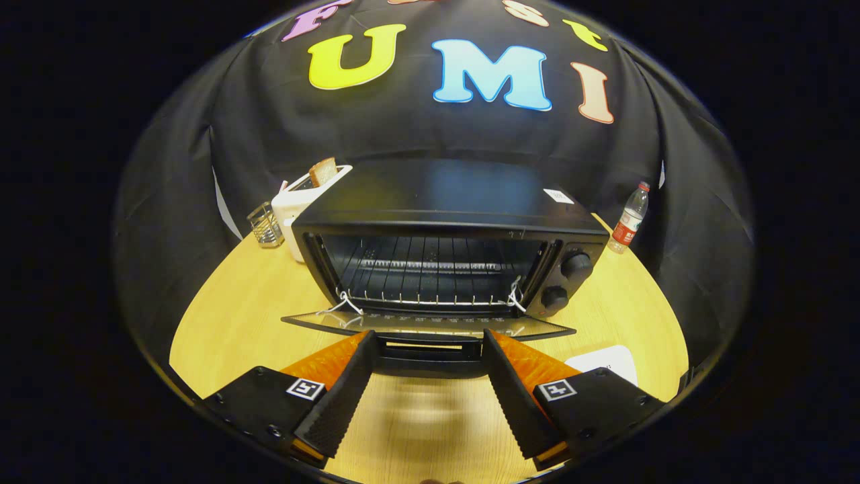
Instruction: Open the toaster oven, put the food inside, and close the toaster oven door.
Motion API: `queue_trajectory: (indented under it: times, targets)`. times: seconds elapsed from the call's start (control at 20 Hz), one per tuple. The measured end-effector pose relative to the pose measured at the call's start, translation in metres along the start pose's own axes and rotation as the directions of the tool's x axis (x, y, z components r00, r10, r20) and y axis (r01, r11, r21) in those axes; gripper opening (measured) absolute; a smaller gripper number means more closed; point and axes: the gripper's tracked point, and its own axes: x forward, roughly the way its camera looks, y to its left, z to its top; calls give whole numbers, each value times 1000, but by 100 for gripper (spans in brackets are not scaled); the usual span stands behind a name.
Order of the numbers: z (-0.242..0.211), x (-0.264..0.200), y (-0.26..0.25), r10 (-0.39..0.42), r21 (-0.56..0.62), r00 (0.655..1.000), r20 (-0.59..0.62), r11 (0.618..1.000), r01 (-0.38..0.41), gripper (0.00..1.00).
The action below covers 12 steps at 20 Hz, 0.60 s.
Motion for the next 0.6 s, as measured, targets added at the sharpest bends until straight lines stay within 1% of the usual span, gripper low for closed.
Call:
queue_trajectory:
  times: [0.2,0.4,0.5,0.6]
  targets:
    - [-51,7,2,15,-11,992,-128,1000,-17,99]
    - [-99,13,-3,29,31,960,-278,999,-21,99]
    - [-101,5,-4,38,42,960,-278,999,-28,99]
    - [-96,-5,-7,36,24,965,-261,999,-30,99]
